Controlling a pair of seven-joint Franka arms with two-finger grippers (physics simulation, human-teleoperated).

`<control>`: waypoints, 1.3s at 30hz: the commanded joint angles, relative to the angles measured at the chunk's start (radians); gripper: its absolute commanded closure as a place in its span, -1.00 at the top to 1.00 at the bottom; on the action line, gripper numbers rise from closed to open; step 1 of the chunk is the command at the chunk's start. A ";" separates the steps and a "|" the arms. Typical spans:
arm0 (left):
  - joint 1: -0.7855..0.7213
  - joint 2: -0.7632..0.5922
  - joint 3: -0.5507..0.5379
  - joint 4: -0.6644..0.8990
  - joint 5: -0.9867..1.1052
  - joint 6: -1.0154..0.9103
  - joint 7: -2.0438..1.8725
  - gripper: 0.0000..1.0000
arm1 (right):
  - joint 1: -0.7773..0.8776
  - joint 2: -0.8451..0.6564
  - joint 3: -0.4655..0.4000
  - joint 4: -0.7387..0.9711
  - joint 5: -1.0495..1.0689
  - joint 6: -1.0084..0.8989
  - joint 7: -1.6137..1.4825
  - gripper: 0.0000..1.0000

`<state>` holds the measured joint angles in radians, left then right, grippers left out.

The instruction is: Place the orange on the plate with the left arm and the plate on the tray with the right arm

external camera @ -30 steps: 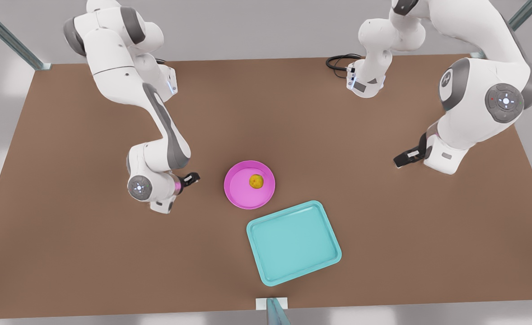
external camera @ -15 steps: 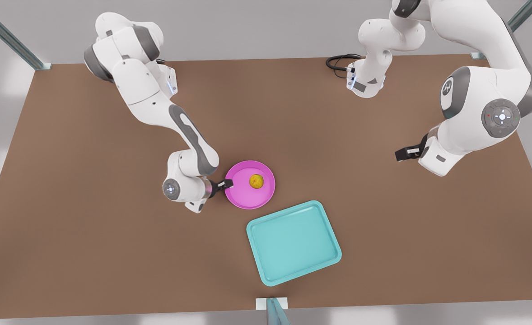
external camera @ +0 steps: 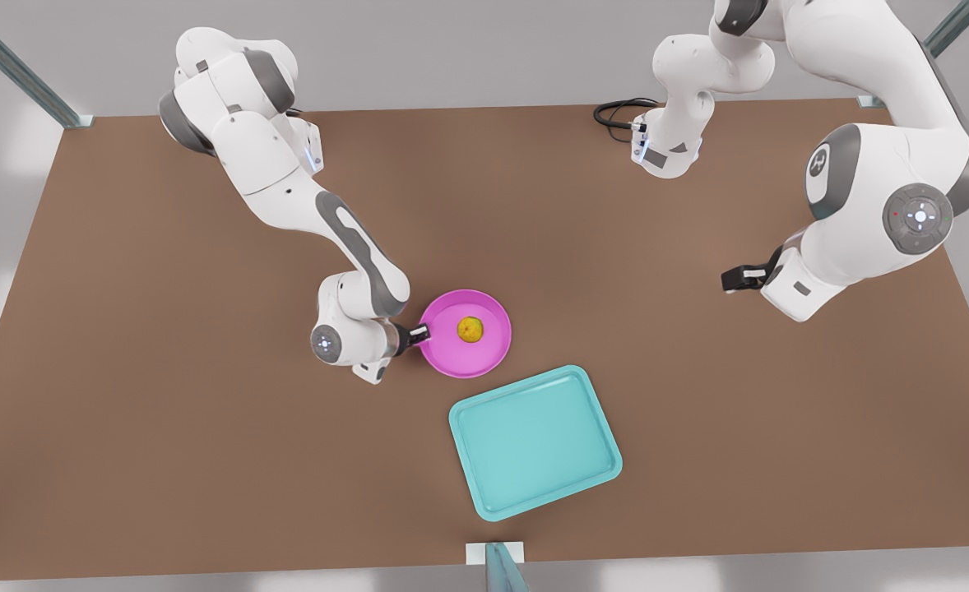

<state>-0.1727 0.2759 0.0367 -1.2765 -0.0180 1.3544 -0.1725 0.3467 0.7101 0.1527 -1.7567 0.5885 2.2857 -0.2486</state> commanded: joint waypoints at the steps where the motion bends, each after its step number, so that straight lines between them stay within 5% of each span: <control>1: -0.001 -0.001 0.000 0.002 0.004 0.000 0.158 1.00 | 0.000 0.000 0.001 0.000 -0.004 -0.009 0.025 -0.31; 4: -0.002 -0.001 0.000 0.002 0.009 0.000 0.169 1.00 | 0.000 0.000 0.004 0.003 -0.006 -0.023 0.023 -0.57; 14: -0.002 -0.001 0.000 -0.004 0.009 -0.001 0.169 1.00 | -0.008 0.005 0.010 0.163 0.071 -0.071 0.129 -0.57; 20: -0.002 -0.001 0.000 -0.006 0.009 -0.001 0.171 1.00 | 0.011 0.322 0.022 0.675 0.113 -0.003 0.382 -0.57; 25: -0.002 -0.001 0.000 -0.006 0.009 -0.001 0.171 1.00 | 0.024 0.489 0.140 0.862 0.111 0.293 0.428 -0.57; 38: -0.002 0.000 0.000 -0.009 0.009 -0.003 0.171 1.00 | 0.024 0.485 0.140 0.885 0.111 0.334 0.459 -0.52; 39: -0.002 0.000 0.000 -0.009 0.009 -0.003 0.171 1.00 | 0.024 0.480 0.140 0.878 0.113 0.333 0.462 0.99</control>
<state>-0.1749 0.2773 0.0368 -1.2859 -0.0097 1.3527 -0.0215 0.3705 1.1957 0.2929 -0.8783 0.7006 2.5996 0.0619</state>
